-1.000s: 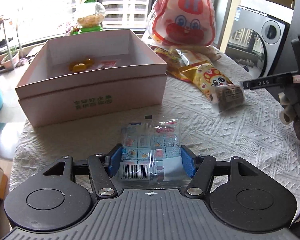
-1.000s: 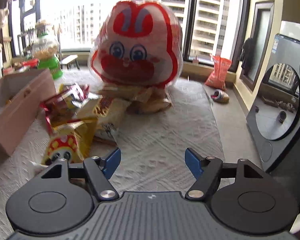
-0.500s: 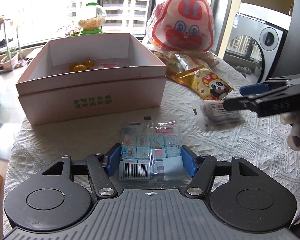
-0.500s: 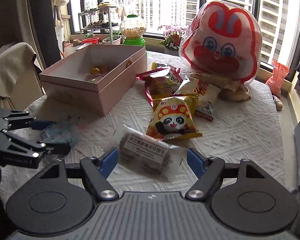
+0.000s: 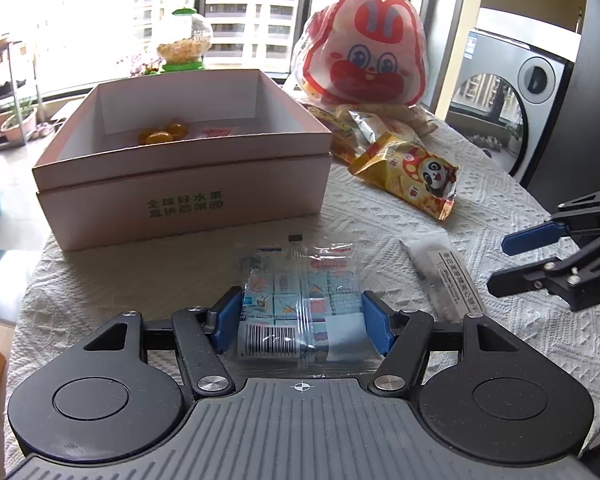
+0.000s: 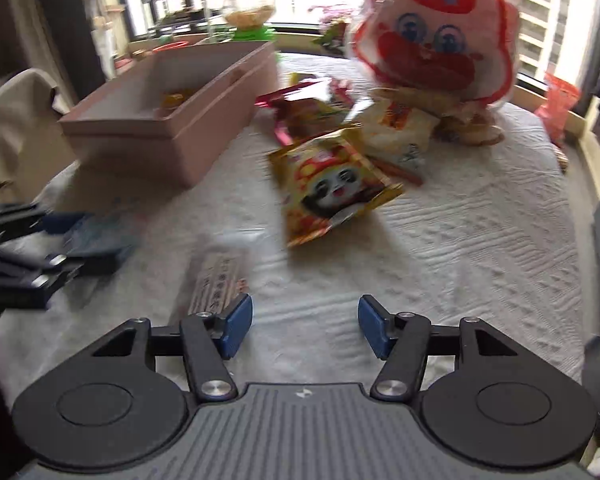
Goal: Organize snacks
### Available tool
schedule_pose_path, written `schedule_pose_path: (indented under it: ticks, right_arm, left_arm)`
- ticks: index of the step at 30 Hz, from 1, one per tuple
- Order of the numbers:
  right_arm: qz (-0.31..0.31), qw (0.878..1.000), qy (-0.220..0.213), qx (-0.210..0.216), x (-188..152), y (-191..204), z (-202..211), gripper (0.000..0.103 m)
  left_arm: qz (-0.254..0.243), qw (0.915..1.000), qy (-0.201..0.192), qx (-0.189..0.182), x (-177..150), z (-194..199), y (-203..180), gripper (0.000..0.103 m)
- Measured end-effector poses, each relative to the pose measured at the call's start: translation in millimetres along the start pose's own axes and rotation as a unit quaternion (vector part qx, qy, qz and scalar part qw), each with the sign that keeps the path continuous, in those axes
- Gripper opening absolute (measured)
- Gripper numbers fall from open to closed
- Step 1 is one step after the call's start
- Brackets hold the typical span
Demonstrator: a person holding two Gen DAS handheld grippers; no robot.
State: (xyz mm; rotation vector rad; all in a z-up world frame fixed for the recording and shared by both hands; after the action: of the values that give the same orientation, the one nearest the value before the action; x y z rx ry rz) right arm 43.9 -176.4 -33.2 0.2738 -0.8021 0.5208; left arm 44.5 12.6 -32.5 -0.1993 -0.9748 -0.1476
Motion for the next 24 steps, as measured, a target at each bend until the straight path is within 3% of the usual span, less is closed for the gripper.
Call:
schedule_pose_path:
  ticks: [4,7,14,15,19,24]
  right_arm:
    - [-0.023,0.999,-0.028,0.016,4.5,20.4,6.2,0.067]
    - [-0.065,0.997,-0.014,0.034,5.5,31.6,-15.5,0.067]
    - [0.011,0.997,-0.043,-0.063,19.0,48.5,-47.9,0.068]
    - [0.016,0.997,-0.045,-0.065,18.8,50.3,-46.8,0.067]
    - [0.031,0.998,-0.041,-0.045,13.8,58.5,-34.9,0.046]
    - [0.039,0.997,-0.049,-0.042,5.4,64.1,-11.7,0.038]
  left_arm:
    - [0.0,1.0,0.001,0.0,-1.2,1.9,-0.3,0.069]
    - [-0.006,0.9999,0.009,-0.003,-1.8,4.7,0.2,0.069]
    - [-0.012,0.9999,0.012,0.001,-5.7,9.9,-0.1,0.069]
    - [-0.011,0.9999,0.012,0.001,-5.7,9.9,-0.2,0.069]
    - [-0.013,0.9998,0.012,0.001,-5.5,9.5,-1.0,0.069]
    - [-0.023,0.9996,0.013,0.005,-7.6,10.7,-3.5,0.069]
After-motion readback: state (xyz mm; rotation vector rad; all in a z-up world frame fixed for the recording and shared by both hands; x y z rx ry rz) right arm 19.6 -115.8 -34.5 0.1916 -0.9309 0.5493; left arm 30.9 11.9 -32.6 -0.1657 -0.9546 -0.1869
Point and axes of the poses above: each gripper's, at about its wrist camera, not at the fingertips, and z roughly against the way its jaws point, y to its left, x to its top, the point moved 7 cm from there along -z, roughly the way its jaws point, and after that the axes turned 8 degrees about -y, right-handed, at the moved point
